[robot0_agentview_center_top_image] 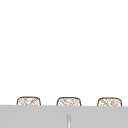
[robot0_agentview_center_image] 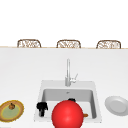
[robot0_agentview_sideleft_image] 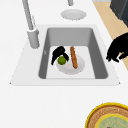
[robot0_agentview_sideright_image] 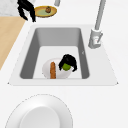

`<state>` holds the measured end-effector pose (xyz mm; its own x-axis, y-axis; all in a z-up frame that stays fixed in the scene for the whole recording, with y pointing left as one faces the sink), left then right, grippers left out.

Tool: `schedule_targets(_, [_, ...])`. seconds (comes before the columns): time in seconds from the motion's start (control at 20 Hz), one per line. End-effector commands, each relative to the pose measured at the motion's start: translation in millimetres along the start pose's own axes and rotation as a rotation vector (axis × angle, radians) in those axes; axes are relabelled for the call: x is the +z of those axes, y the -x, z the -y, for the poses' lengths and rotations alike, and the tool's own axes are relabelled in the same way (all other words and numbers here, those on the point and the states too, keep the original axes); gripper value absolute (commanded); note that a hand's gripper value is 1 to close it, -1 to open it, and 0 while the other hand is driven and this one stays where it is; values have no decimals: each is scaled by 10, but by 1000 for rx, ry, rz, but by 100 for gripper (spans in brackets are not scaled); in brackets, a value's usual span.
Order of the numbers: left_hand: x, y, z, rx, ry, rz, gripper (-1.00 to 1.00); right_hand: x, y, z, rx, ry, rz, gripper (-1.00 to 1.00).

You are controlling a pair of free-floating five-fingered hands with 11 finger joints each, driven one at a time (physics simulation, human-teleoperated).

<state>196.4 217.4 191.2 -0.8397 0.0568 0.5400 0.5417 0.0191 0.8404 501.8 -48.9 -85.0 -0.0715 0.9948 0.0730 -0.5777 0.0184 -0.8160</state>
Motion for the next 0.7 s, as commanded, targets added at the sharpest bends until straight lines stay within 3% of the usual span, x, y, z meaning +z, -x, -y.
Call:
schedule_targets(0.0, [0, 0, 0, 0, 0, 0, 0, 9, 21, 137, 1, 0, 1, -100])
schedule_targets(0.3, [0, 0, 0, 0, 0, 0, 0, 156, 199, 331, 3, -11, 39, -100])
schedule_targets(0.65, [0, 0, 0, 0, 0, 0, 0, 374, 358, 338, -23, -56, 74, -100])
